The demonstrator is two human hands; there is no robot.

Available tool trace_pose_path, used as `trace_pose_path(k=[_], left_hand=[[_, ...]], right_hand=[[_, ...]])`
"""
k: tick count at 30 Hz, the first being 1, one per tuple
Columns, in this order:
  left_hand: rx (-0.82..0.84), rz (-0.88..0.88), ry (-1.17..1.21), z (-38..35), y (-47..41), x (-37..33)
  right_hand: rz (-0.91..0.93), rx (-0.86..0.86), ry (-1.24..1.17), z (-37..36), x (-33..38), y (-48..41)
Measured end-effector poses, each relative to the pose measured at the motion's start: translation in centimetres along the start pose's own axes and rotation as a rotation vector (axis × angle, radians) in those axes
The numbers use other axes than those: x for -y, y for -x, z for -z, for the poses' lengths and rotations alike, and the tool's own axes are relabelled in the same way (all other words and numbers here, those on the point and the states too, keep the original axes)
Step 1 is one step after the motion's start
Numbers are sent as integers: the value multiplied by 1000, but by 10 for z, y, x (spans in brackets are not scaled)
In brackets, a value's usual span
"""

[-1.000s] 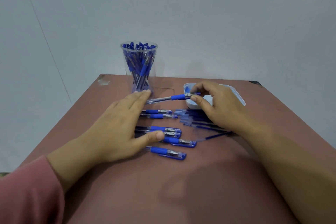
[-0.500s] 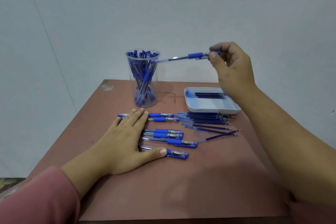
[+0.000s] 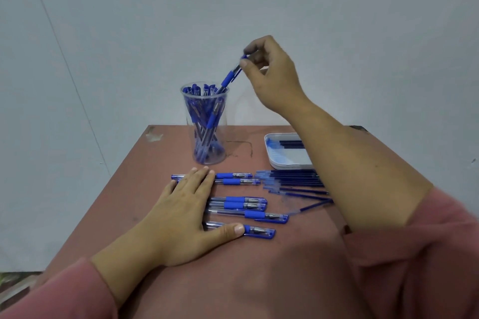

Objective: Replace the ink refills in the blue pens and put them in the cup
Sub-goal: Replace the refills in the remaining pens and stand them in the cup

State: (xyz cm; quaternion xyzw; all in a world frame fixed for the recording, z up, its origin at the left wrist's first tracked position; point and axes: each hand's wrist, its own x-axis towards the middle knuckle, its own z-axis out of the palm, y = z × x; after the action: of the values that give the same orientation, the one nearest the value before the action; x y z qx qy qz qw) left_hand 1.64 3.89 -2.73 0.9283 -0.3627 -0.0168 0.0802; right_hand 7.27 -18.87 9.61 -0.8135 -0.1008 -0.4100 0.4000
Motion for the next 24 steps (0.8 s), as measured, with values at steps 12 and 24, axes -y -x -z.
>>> trace_pose_path(k=[12, 24], left_hand=[[22, 7, -13, 1, -3, 0], [-11, 6, 8, -3, -6, 1]], right_hand=[[39, 334, 212, -11, -6, 32], [42, 691, 337, 50, -6, 132]])
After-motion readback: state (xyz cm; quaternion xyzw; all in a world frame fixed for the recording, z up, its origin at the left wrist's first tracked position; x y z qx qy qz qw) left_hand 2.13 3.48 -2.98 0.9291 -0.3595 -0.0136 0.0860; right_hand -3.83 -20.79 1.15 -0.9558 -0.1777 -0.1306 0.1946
